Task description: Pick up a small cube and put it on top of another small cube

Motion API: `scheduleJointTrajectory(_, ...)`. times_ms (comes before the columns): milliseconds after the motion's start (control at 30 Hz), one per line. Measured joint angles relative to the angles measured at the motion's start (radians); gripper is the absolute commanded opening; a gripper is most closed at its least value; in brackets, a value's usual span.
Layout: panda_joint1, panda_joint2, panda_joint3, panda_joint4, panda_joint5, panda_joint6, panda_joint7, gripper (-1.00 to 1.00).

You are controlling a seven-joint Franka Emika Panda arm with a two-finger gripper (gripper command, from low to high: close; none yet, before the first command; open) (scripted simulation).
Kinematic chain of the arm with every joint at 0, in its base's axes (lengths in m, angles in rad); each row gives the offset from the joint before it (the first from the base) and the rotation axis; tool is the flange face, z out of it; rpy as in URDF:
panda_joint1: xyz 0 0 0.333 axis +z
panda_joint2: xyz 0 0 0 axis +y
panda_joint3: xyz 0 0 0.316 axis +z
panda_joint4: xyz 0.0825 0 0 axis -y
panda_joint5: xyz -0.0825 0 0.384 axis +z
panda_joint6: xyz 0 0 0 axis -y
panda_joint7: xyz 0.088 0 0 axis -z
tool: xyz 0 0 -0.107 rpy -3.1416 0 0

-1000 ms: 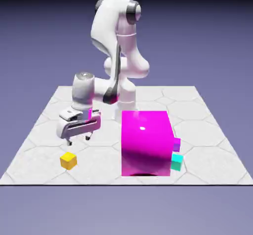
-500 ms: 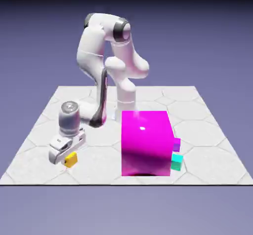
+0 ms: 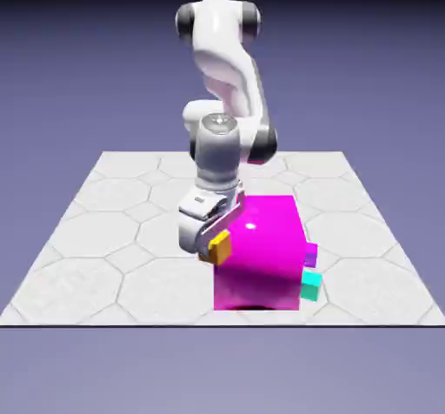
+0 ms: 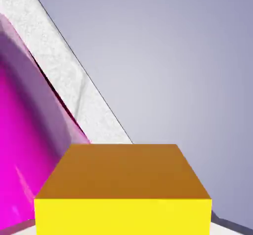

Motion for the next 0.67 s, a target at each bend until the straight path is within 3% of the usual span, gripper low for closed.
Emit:
scheduleJointTrajectory(133,0.154,-0.036,0.142,0.009,-0.024,-0.066,0.109,-1.0)
scheduleJointTrajectory(367,0.331,0.056,0.008,-0.224,-0.225,0.232,-0.039,-1.0)
scheduleJointTrajectory(567,0.388,0.209,-0.072,-0.236,-0.343,0.384,0.041,-1.0)
scheduleJointTrajectory(600,0.392,0.224,-0.079,-0.236,-0.356,0.398,0.05,1.0)
scheduleJointTrajectory(667,0.392,0.225,-0.08,-0.236,-0.357,0.399,0.051,1.0)
